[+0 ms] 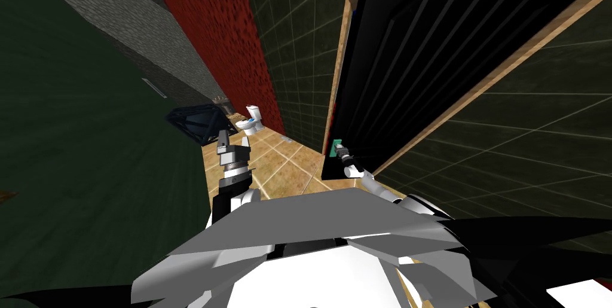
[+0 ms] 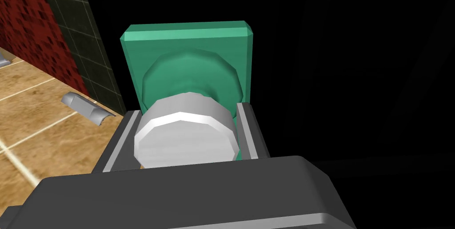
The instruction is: Pull the door open
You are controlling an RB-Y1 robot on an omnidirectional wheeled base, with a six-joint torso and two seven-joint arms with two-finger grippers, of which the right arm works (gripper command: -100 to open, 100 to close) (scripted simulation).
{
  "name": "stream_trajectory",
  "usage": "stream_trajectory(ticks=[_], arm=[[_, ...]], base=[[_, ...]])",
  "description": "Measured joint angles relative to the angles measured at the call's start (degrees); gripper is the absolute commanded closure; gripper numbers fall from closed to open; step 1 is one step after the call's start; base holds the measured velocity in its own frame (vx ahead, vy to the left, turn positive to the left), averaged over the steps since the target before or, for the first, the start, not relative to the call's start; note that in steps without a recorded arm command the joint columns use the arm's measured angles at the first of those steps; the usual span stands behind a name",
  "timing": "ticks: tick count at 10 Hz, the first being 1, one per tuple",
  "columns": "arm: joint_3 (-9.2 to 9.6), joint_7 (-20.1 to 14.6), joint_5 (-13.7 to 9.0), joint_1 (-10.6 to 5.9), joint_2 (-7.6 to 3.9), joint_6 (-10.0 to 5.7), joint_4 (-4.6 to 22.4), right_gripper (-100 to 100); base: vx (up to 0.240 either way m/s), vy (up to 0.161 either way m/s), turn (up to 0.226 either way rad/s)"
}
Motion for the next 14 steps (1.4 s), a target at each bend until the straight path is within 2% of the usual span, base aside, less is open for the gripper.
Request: stream_trajectory(ticks=[5, 6, 7, 10, 14], arm=[[3.96, -3.15, 0.45, 1.18, -2.88, -1.38, -1.91, 100], [4.49, -3.59, 0.51, 1.30, -3.37, -1.58, -2.33, 100], [4.69, -3.67, 0.54, 1.44, -3.34, -1.51, -2.32, 100], [6.38, -5.14, 0.89, 1.96, -4.93, -2.49, -3.33, 100], [9.40, -7.57, 1.48, 3.32, -8.01, -3.89, -5.95, 100]], base=[[-0.198, -0.089, 0.087], [-0.095, -0.033, 0.027], [-0.122, -0.065, 0.096], [-0.168, -0.095, 0.085], [-0.208, -0.111, 0.099]])
